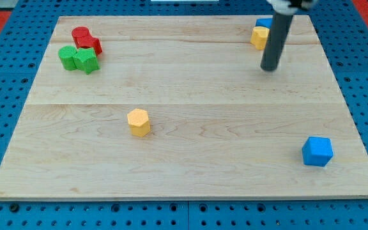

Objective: Slide the yellow hexagon to the center

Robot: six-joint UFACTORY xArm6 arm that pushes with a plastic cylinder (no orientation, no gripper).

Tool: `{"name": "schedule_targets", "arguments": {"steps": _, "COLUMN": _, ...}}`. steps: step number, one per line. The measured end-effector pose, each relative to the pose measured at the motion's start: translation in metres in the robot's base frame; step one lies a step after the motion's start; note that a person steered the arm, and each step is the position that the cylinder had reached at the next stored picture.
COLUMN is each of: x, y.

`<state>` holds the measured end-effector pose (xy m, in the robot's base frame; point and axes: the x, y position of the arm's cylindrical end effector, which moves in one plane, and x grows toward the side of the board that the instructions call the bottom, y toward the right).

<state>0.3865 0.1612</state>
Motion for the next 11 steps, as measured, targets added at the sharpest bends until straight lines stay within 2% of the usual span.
{"name": "schedule_targets", "arguments": {"steps": 2, "x": 0.144, "y": -0.026}}
{"name": "schedule_targets", "arguments": {"steps": 3, "x": 0.176, "y": -0.088}}
{"name": "schedule_targets", "arguments": {"steps": 4, "x": 0.159, "y": -0.171}}
{"name": "schedule_targets", "arguments": {"steps": 5, "x": 0.135, "y": -0.223}}
{"name": "schedule_targets", "arguments": {"steps": 7, "x": 0.137, "y": -0.273}}
{"name": "schedule_targets", "arguments": {"steps": 9, "x": 0.083, "y": -0.266}}
{"name": "schedule_targets", "arguments": {"steps": 11, "x": 0.071, "y": -0.223}}
